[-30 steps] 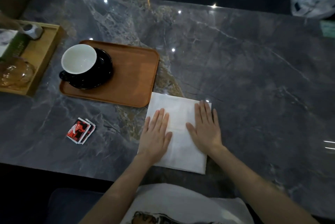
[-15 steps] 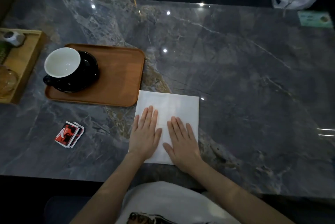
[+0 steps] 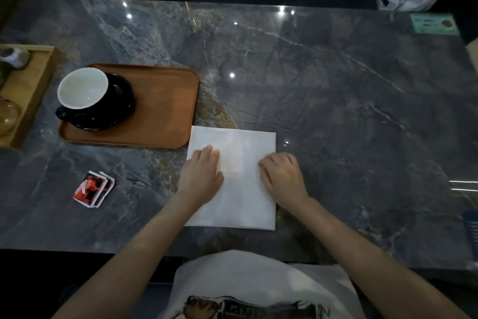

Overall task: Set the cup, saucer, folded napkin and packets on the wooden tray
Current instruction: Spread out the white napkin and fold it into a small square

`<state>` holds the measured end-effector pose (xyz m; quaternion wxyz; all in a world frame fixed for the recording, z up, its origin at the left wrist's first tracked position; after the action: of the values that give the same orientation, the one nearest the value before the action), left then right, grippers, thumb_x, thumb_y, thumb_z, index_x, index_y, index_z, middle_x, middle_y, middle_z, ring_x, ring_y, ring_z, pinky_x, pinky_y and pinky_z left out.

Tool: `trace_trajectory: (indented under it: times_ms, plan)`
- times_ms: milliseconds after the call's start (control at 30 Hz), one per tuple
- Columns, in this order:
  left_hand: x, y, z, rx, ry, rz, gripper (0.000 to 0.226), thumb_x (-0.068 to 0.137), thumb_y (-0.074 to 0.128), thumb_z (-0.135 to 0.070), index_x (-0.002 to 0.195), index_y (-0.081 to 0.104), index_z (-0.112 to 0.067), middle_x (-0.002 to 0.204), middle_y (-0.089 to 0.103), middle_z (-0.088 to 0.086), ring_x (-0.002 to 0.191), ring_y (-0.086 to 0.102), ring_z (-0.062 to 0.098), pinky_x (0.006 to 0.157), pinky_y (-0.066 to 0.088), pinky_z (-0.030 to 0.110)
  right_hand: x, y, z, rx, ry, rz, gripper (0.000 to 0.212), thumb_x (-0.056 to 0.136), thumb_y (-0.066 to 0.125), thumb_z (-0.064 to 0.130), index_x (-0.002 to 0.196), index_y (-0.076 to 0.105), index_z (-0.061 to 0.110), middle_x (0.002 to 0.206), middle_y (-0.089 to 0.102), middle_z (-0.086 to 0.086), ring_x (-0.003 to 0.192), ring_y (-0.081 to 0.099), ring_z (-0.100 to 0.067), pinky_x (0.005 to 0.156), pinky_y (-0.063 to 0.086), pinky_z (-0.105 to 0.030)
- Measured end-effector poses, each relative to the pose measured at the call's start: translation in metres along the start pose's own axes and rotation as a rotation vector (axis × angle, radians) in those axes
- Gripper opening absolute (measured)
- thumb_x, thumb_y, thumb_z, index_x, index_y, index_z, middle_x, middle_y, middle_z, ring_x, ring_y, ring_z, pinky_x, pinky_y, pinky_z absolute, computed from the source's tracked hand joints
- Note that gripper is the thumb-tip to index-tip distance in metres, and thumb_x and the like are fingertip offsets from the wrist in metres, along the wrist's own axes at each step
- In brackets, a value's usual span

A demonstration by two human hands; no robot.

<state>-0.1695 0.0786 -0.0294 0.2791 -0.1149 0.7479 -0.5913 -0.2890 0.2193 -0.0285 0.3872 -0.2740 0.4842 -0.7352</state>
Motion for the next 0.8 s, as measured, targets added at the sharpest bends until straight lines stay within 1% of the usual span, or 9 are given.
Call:
trace_trajectory:
  times_ms: [67,100,167,200,267,367,467,600,800]
  plan:
    - [0.019,-0.018,-0.002,0.048,-0.013,-0.012,0.027,0.086,0.045,-0.014,0.111,0.052,-0.007,0.119,0.051,0.015,0.107,0.049,0.033,0.078,0.046,0.041,0.024,-0.01,-0.001,0.034,0.0,0.016,0.024,0.077,0.046,0.014,0.09,0.065,0.007,0.089,0.067,-0.011,0.083,0.064,-0.031,0.078,0.046,-0.033]
    - [0.028,-0.024,-0.002,0.091,-0.013,-0.008,0.024,0.086,0.044,-0.012,0.107,0.055,-0.008,0.114,0.053,0.014,0.104,0.051,0.032,0.077,0.044,0.039,0.035,-0.014,-0.002,0.018,0.014,0.042,0.027,0.078,0.049,0.01,0.1,0.063,0.006,0.101,0.066,-0.013,0.094,0.061,-0.033,0.081,0.046,-0.035]
    - [0.044,-0.033,0.0,0.134,-0.021,-0.018,0.024,0.087,0.044,-0.009,0.109,0.056,-0.011,0.113,0.055,0.012,0.105,0.053,0.03,0.082,0.042,0.039,0.054,-0.02,-0.002,-0.008,0.077,0.164,0.039,0.083,0.051,0.01,0.122,0.051,0.006,0.128,0.053,-0.013,0.119,0.046,-0.031,0.095,0.036,-0.036]
    - [0.05,-0.036,0.001,0.129,-0.022,-0.037,0.026,0.086,0.046,-0.009,0.111,0.054,-0.011,0.114,0.054,0.012,0.108,0.051,0.03,0.084,0.042,0.04,0.063,-0.022,-0.003,-0.018,0.111,0.229,0.045,0.085,0.051,0.014,0.13,0.043,0.008,0.135,0.046,-0.012,0.125,0.039,-0.029,0.1,0.032,-0.037]
    - [0.061,-0.041,0.004,0.108,0.004,-0.062,0.029,0.084,0.05,-0.008,0.113,0.051,-0.01,0.116,0.051,0.013,0.111,0.047,0.032,0.085,0.041,0.042,0.076,-0.022,-0.003,-0.074,0.156,0.322,0.054,0.086,0.052,0.019,0.136,0.033,0.01,0.139,0.041,-0.012,0.129,0.034,-0.029,0.104,0.031,-0.038]
    - [0.074,-0.046,0.005,0.148,0.086,0.002,0.034,0.083,0.055,-0.01,0.116,0.049,-0.012,0.12,0.05,0.012,0.114,0.046,0.03,0.087,0.042,0.041,0.086,-0.017,-0.006,-0.056,0.216,0.405,0.058,0.082,0.057,0.02,0.134,0.035,0.01,0.135,0.041,-0.013,0.126,0.035,-0.03,0.101,0.036,-0.039]
    - [0.084,-0.051,0.007,0.161,0.152,0.082,0.043,0.079,0.062,-0.011,0.119,0.048,-0.014,0.122,0.05,0.01,0.116,0.048,0.029,0.088,0.042,0.04,0.093,-0.014,-0.008,-0.055,0.22,0.47,0.052,0.079,0.059,0.016,0.128,0.042,0.011,0.132,0.043,-0.012,0.124,0.036,-0.03,0.098,0.039,-0.04]
    - [0.096,-0.058,0.009,0.133,0.178,0.169,0.052,0.067,0.074,-0.016,0.114,0.05,-0.015,0.121,0.055,0.008,0.114,0.049,0.028,0.086,0.041,0.039,0.102,-0.014,-0.01,0.026,0.225,0.522,0.051,0.075,0.064,0.013,0.122,0.045,0.013,0.128,0.048,-0.011,0.12,0.041,-0.028,0.092,0.04,-0.036]
    - [0.106,-0.056,0.006,0.161,0.197,0.304,0.057,0.066,0.075,-0.015,0.117,0.049,-0.017,0.123,0.057,0.007,0.115,0.048,0.028,0.093,0.037,0.04,0.108,-0.019,-0.009,-0.028,0.218,0.604,0.046,0.071,0.072,0.019,0.112,0.056,0.009,0.118,0.057,-0.012,0.11,0.052,-0.029,0.077,0.042,-0.032]
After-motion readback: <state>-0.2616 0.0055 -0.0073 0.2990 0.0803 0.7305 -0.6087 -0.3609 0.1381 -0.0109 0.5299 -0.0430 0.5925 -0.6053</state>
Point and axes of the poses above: each hand's wrist, its own x-axis towards the middle knuckle, its own y-axis out of the palm, z = x × y, the point moved 3 cm from there along x, towards the middle knuckle
